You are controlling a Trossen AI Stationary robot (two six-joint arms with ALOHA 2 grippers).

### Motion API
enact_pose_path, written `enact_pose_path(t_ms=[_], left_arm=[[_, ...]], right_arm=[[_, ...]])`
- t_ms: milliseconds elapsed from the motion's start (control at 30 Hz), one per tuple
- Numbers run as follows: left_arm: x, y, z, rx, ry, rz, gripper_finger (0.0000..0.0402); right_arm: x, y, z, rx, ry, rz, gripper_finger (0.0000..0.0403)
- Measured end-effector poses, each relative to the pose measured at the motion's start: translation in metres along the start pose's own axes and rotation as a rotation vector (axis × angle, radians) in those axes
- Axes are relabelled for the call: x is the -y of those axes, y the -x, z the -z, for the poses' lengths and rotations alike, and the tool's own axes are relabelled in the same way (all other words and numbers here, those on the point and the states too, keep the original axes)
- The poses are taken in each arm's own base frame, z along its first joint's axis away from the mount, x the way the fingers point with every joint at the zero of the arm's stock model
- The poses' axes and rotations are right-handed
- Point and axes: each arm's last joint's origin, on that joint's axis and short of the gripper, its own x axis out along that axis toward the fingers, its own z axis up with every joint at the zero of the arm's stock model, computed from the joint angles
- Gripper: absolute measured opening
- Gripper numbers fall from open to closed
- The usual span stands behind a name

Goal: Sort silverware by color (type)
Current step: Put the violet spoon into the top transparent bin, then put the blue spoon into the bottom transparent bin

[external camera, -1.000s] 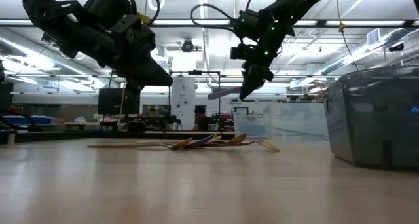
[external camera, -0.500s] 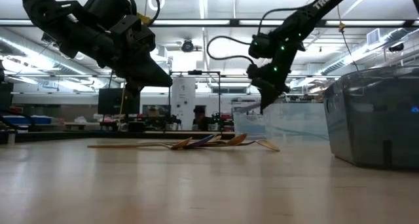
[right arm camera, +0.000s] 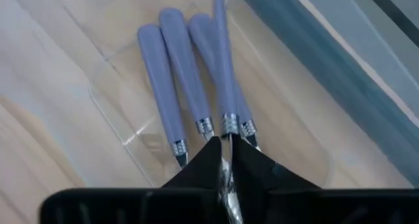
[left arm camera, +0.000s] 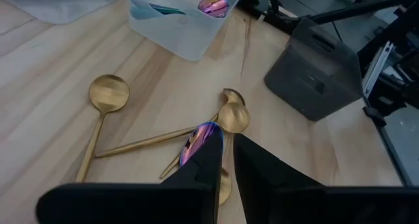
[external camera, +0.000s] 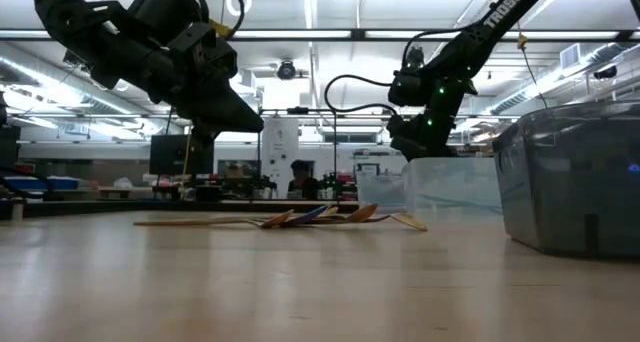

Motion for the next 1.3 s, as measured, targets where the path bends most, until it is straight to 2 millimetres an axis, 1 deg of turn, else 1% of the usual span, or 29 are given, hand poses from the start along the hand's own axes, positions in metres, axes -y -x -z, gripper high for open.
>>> enact_pose_path(t_ms=[67,167,300,400,500,667,800,933,1133,1300], left_arm=[[0.002,0.0,0.002,-0.008,-0.015,-0.003,0.0057],[0.002,-0.001,0.006,-0.033,-0.025,-0.037,0.0084],[-0.001,0.0,0.014,-0.104,-0.048,-0.099,0.0115],[-0.003,0.001,0.019,-0.153,-0.051,-0.142,0.0122],[-0.004,0.002,0.024,-0.201,-0.077,-0.154,0.0123],[0.0,0.003,0.032,-0.273,-0.165,-0.141,0.0123],[0.002,0.003,0.034,-0.283,-0.185,-0.16,0.0123],[0.004,0.0,0.036,-0.263,-0.208,-0.207,0.0123],[0.005,-0.011,0.041,-0.252,-0.218,-0.192,0.0123],[0.003,-0.019,0.046,-0.257,-0.232,-0.191,0.0123]], right_arm=[[0.0,0.0,0.001,-0.013,0.003,0.0,0.0066],[0.0,0.0,0.001,-0.013,-0.002,-0.003,0.0088],[-0.001,0.001,-0.001,-0.005,-0.002,-0.005,0.0105],[-0.004,0.009,-0.008,-0.007,0.001,-0.009,0.0108],[-0.012,0.022,-0.015,0.01,0.013,-0.017,0.0106],[-0.034,0.046,-0.023,0.084,0.069,0.026,0.0105],[-0.055,0.064,-0.022,0.144,0.117,0.035,0.0105],[-0.08,0.075,-0.017,0.181,0.161,0.025,0.0105],[-0.121,0.086,-0.009,0.248,0.252,-0.02,0.0105],[-0.146,0.093,-0.001,0.284,0.29,-0.076,0.0105]])
